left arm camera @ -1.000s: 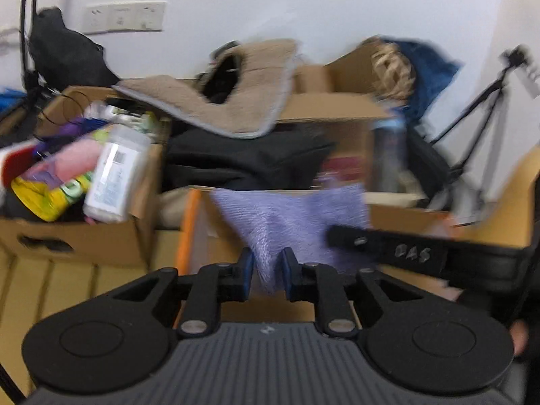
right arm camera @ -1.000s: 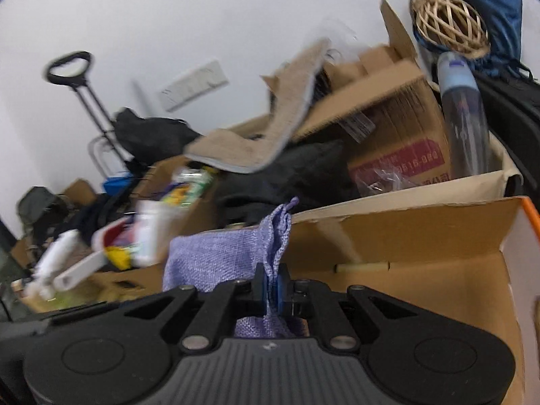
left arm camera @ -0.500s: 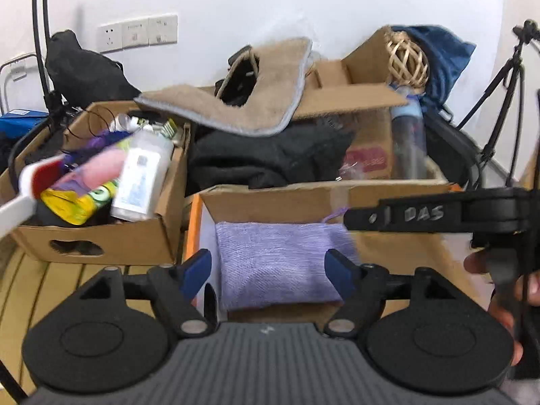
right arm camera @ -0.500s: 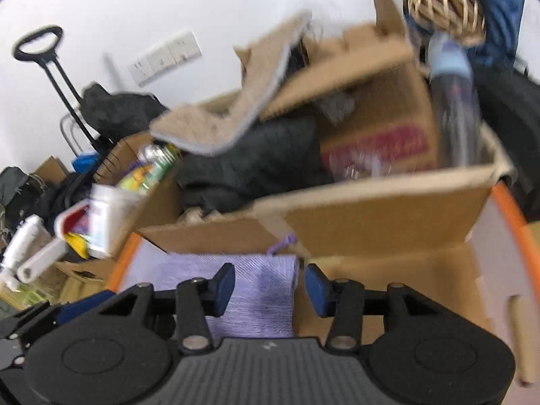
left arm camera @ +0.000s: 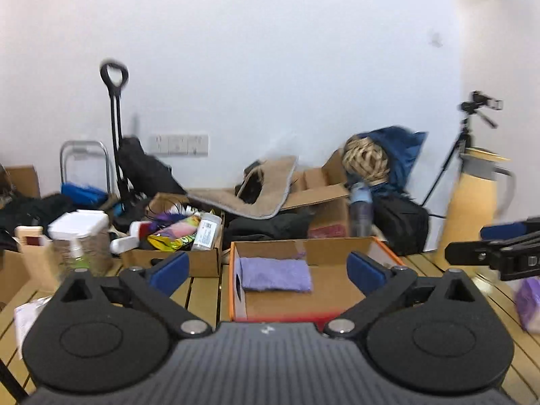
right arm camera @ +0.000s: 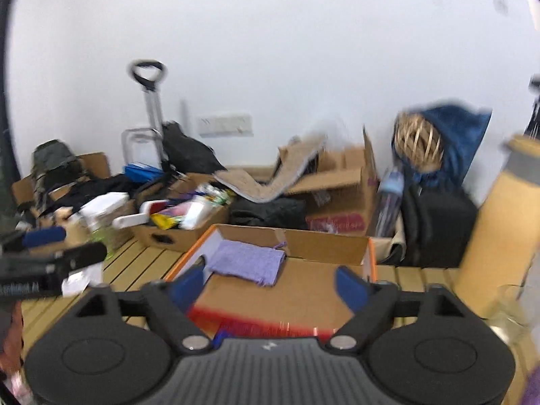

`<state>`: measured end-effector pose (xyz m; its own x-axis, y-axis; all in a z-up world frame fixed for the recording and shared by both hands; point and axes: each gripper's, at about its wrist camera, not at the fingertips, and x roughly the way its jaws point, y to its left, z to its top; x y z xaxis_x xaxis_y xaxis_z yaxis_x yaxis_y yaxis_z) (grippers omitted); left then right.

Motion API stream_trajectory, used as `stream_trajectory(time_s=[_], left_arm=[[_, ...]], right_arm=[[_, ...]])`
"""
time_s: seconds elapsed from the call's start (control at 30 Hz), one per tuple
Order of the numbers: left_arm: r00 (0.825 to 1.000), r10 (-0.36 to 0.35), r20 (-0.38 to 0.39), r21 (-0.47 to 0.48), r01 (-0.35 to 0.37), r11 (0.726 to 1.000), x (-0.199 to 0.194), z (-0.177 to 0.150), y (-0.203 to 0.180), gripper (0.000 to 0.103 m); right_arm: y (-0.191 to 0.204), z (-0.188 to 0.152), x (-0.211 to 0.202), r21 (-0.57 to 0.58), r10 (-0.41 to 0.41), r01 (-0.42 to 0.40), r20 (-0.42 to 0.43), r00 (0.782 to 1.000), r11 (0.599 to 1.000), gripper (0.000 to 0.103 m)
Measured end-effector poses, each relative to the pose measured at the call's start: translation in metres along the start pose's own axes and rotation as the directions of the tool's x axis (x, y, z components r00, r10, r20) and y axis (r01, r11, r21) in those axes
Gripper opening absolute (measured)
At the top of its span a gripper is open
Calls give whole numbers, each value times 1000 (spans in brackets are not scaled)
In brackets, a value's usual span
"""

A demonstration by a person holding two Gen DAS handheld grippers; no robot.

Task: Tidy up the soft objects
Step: 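Move the right tool to the white-and-yellow plush toy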

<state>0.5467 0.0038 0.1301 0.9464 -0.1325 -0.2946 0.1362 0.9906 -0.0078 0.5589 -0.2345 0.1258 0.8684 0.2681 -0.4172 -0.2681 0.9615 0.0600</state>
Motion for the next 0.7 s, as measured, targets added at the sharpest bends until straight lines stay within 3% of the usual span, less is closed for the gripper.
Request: stream_trajectory(time_s=[0.13, 0.3, 0.4, 0.5, 0.6, 0.7], left_arm=[[994, 11, 111, 31, -14, 999, -102, -54, -16, 103], [991, 56, 121, -53, -50, 997, -201, -126, -30, 103], [993, 74, 94, -62, -68, 996, -236, -159, -40, 103], [992, 77, 101, 4, -78, 997, -258, -178, -49, 103], [992, 76, 103, 47, -82, 996, -265, -186, -55, 103], [993, 72, 93, 8, -73, 997, -261, -184, -55, 103]], right_arm=[[34, -61, -98, -106, -3, 17, 128, 992, 994, 103], [50, -134, -181, -137, 27, 2, 208, 978, 991, 103], [56, -175, -210, -71, 12, 1, 196, 981, 997, 103], [59, -211, -221, 20, 32, -35, 160, 987, 999, 103], [63, -234, -225, -8, 35, -34, 131, 991, 999, 103], [62, -240, -221, 0, 17, -17, 114, 993, 1000, 103]])
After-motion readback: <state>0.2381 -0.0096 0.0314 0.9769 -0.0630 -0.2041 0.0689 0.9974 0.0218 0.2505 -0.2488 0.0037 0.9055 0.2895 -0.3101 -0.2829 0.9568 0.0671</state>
